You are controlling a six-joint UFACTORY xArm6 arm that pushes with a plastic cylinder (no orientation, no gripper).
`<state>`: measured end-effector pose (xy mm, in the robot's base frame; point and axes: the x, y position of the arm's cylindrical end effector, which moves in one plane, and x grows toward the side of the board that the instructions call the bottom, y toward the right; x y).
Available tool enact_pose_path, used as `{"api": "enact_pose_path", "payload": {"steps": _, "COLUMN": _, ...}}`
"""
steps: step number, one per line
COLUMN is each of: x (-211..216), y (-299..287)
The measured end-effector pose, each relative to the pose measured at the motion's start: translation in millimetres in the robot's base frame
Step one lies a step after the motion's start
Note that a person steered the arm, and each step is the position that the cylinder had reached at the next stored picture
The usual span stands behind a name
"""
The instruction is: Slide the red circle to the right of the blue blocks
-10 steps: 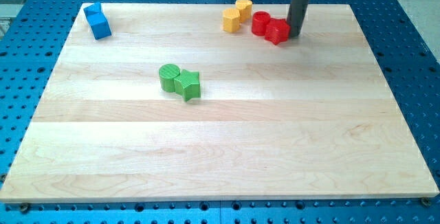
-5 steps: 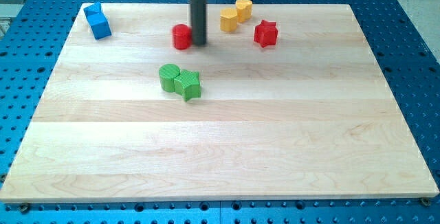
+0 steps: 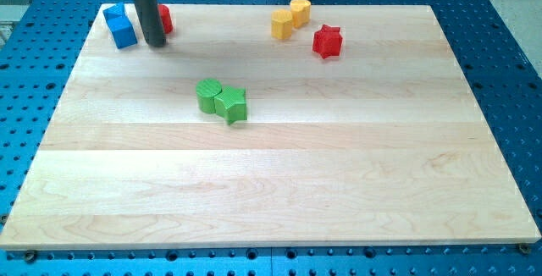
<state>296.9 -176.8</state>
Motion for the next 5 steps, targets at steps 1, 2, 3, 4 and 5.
{"api": "enact_pose_path", "payload": {"steps": 1, "x": -12.3, "y": 28.9}}
{"api": "enact_pose_path", "payload": {"steps": 2, "x": -47.1, "y": 25.5}}
{"api": "enact_pose_path", "payload": {"steps": 3, "x": -47.1, "y": 22.7}}
{"api": "enact_pose_path", "payload": {"steps": 4, "x": -21.7, "y": 23.8}}
{"api": "enact_pose_path", "payload": {"steps": 5, "x": 1.6, "y": 81.8}}
